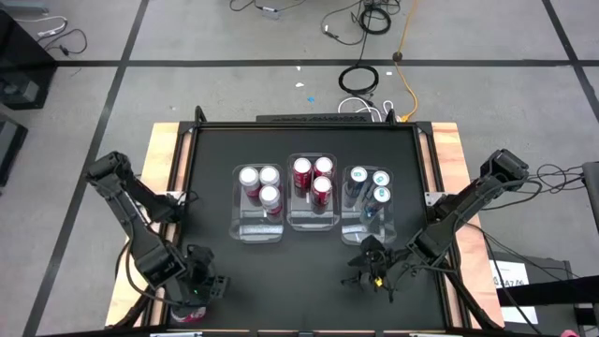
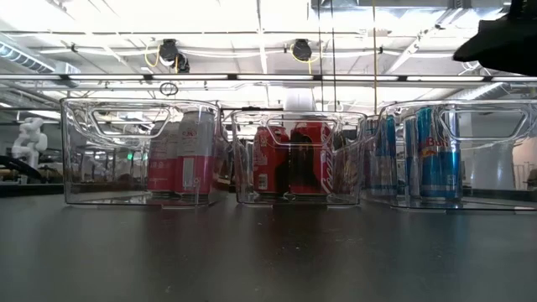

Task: Sort soda cans
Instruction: Put the red soda can into the center transparent bin

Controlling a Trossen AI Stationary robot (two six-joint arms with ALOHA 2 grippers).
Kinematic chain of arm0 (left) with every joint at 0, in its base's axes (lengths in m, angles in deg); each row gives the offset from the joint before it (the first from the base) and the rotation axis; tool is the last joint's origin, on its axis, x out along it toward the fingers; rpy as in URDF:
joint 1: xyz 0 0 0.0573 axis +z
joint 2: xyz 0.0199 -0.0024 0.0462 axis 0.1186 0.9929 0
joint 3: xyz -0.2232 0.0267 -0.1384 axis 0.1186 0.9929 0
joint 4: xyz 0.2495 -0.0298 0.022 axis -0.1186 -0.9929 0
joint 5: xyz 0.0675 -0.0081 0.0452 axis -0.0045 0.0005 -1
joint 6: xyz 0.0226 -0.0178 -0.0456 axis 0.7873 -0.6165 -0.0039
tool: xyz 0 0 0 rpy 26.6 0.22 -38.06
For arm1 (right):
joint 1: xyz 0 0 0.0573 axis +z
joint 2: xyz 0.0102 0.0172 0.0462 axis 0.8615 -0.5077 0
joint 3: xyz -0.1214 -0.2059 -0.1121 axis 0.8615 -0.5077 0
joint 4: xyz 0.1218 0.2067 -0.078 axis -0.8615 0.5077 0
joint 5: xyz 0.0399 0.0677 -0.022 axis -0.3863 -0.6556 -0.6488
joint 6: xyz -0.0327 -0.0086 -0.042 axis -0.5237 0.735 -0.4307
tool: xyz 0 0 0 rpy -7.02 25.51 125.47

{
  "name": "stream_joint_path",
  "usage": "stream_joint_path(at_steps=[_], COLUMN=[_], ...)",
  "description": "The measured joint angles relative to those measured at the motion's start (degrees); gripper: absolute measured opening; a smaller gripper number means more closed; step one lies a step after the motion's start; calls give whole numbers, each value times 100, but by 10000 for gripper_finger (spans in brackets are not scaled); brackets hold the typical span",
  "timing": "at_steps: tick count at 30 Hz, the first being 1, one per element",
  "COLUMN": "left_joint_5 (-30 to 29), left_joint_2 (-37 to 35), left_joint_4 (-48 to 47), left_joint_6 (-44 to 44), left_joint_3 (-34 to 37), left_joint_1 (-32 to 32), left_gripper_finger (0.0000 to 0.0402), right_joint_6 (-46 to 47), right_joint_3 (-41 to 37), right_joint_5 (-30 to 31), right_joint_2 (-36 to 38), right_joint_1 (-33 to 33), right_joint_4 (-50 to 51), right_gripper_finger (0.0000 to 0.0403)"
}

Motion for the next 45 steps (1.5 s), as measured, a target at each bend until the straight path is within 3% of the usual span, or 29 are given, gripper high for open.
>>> stream_joint_path(at_steps=[6,13,17,21,30,45], left_joint_5=[-71,-67,292,678,653,825], left_joint_2=[381,1245,1706,1920,2218,2279], left_joint_4=[-483,-2226,-2937,-2939,-2608,-2978], left_joint_6=[-194,-210,-218,-314,-325,-323], left_joint_3=[-651,-2353,-3015,-3088,-3091,-2975], left_joint_1=[-123,-119,-181,-373,-772,-1057], left_gripper_finger=[359,359,359,359,359,359], right_joint_6=[-230,-433,-499,-518,-519,-489], right_joint_3=[0,0,0,0,0,0], right_joint_5=[-247,-256,-256,-256,-256,-257], right_joint_2=[0,0,0,0,0,0], right_joint_1=[2,2,2,2,38,44], right_joint_4=[5,24,33,37,39,42], right_gripper_finger=[384,384,384,384,384,384])
